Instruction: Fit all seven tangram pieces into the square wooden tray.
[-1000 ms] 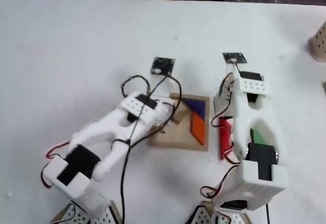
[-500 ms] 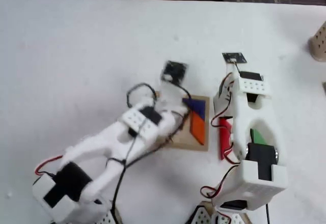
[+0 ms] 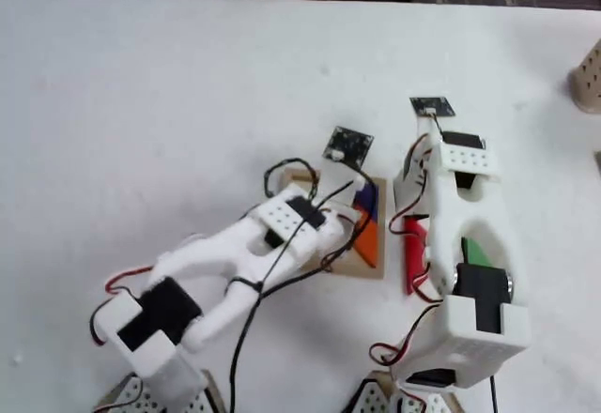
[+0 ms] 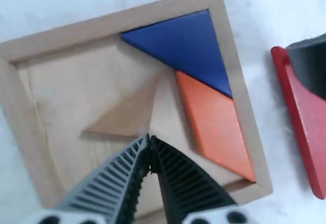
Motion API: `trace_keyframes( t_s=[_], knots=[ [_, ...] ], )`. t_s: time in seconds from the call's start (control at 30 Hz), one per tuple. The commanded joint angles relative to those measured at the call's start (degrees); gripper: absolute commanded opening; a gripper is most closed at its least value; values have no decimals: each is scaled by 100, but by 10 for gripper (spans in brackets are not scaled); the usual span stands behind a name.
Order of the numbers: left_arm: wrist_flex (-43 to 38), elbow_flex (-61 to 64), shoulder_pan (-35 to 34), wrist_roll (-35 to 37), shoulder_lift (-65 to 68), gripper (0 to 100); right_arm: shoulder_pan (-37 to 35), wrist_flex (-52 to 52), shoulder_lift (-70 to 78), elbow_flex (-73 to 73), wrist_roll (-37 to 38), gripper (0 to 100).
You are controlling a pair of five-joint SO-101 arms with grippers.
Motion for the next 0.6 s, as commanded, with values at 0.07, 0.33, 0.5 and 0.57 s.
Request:
trace_keyframes(
  t_s=[0.07,0.33,0.5,0.57],
  knots=[
    [-273,-281,-488,62,4,20,75,-75,-303,-18,-53,21],
    [-492,-281,-1042,62,4,21,75,-75,-303,-9,-53,21],
    [-484,-255,-980,62,-48,21,75,-75,-303,-9,-53,21],
    [-457,-255,-884,62,-57,21,75,-75,-303,-9,-53,21]
  ],
)
